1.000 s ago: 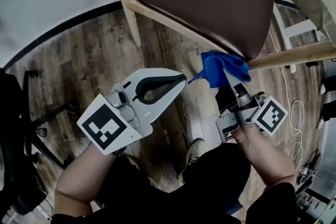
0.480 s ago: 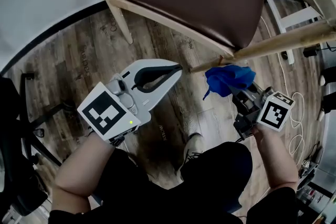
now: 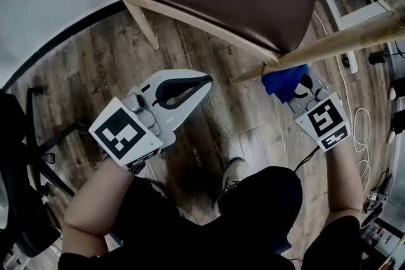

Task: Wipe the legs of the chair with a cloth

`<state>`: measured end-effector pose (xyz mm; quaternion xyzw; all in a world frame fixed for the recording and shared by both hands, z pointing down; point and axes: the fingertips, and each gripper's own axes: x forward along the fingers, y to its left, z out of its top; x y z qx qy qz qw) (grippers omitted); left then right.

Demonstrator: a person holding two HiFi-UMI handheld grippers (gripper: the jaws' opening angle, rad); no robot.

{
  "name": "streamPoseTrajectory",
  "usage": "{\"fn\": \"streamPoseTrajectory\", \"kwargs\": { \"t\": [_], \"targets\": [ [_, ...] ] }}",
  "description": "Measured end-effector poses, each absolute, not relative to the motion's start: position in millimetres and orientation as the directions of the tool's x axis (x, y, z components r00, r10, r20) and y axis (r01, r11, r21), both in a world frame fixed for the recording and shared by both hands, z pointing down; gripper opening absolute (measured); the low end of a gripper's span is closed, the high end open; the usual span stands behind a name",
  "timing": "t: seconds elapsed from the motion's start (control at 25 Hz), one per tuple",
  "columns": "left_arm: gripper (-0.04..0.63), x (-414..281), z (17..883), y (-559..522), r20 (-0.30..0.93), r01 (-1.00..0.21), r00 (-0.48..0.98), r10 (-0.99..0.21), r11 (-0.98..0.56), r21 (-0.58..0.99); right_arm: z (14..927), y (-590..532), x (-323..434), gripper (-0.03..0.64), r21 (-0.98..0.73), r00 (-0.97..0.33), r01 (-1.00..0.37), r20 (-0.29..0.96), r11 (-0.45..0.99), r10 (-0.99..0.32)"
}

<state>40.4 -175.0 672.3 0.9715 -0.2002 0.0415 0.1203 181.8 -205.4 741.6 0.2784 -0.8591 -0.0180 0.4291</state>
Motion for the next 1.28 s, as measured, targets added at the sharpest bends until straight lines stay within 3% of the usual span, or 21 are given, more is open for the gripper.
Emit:
{"fn": "streamPoseTrajectory", "kwargs": {
  "t": [0.2, 0.6, 0.92, 1.28],
  "targets": [
    [-0.002, 35.0, 673.1, -174.4, 0.144, -0.41, 0.911, -0.387, -0.887, 0.211, 781.6, -206.5, 181.0, 0.066, 0.2, -0.522, -0.425, 0.743, 0.883, -0.419],
    [-0.002, 23.5, 684.6, -176.6, 0.186, -0.446, 0.892, -0.411, -0.868, 0.219, 947.6, -206.7, 181.2, 0.066, 0.043, -0.512, -0.371, 0.824, 0.928, -0.242],
    [-0.002, 9.2, 685.1, -180.0, 0.193, -0.471, 0.88, -0.435, -0.85, 0.234, 1028.5, -205.6, 181.9, 0.064, 0.005, -0.414, -0.431, 0.888, 0.903, -0.202],
    [-0.002, -4.7, 687.8, -182.6, 0.199, -0.49, 0.87, -0.452, -0.836, 0.245, 1057.9, -207.7, 183.3, 0.066, 0.003, -0.358, -0.461, 0.914, 0.887, -0.189]
  ]
}}
